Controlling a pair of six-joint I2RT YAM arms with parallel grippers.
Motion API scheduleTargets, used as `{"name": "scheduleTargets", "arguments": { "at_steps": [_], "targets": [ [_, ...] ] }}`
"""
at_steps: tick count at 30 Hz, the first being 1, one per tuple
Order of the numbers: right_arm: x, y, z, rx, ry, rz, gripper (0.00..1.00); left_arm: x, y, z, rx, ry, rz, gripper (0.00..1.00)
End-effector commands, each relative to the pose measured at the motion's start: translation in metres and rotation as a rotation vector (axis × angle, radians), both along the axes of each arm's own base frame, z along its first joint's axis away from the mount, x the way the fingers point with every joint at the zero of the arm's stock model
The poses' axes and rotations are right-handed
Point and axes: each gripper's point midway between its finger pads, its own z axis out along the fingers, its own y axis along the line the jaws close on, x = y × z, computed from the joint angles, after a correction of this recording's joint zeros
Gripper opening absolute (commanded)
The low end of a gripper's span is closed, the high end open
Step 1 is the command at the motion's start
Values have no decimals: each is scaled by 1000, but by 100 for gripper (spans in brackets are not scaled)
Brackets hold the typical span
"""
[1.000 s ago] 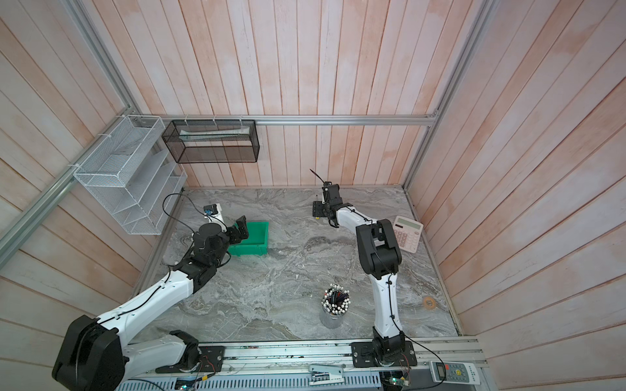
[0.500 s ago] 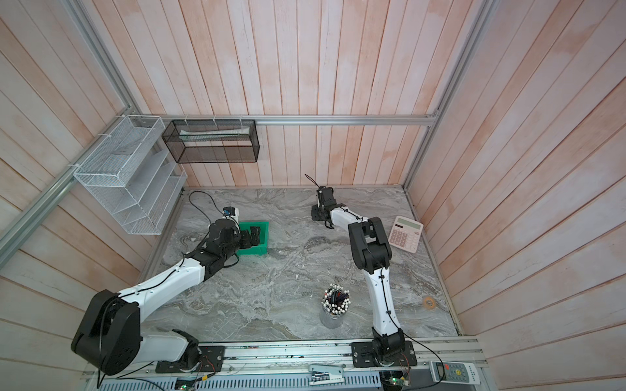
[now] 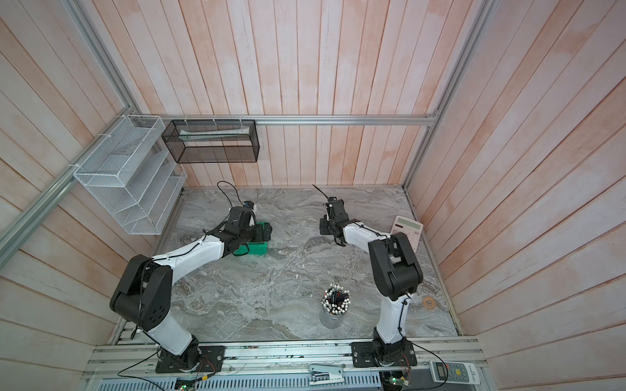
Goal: Put the screwdriver in the bin
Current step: Move the bin to the top-center of the table, then place the screwdriver into the bin.
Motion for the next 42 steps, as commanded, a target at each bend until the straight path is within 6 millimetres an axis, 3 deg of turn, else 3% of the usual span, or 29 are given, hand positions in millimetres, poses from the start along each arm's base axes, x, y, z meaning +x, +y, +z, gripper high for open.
{"name": "scheduleTargets", "arguments": {
  "at_steps": [1, 6, 14, 22, 25, 29, 33, 35, 37, 42],
  "targets": [
    [-14, -7, 17, 45, -65, -34, 8, -9, -18, -6, 9, 44, -62, 100],
    [-38, -27, 34, 77, -97, -68, 8, -18, -46, -13, -32, 80, -106, 100],
    [-50, -58, 68, 145, -161, -139, 8, -25, -103, -12, -176, 103, -179, 100],
    [-63, -79, 103, 151, -232, -172, 8, -34, -190, 8, -290, 80, -294, 100],
    [-68, -92, 117, 164, -264, -191, 8, -44, -210, 20, -308, 59, -326, 100],
    [-68, -100, 134, 127, -284, -190, 9, -47, -198, 50, -298, -12, -317, 100],
    [-64, -79, 155, 153, -324, -75, 10, -49, -157, 102, -247, -124, -263, 100],
    [-63, -58, 162, 145, -342, 10, 10, -55, -132, 124, -261, -166, -232, 100],
    [-64, -30, 163, 107, -347, 98, 10, -68, -106, 132, -287, -180, -201, 100],
    [-71, 44, 139, 55, -267, 322, 10, -106, -70, 127, -321, -168, -173, 100]
  ]
}}
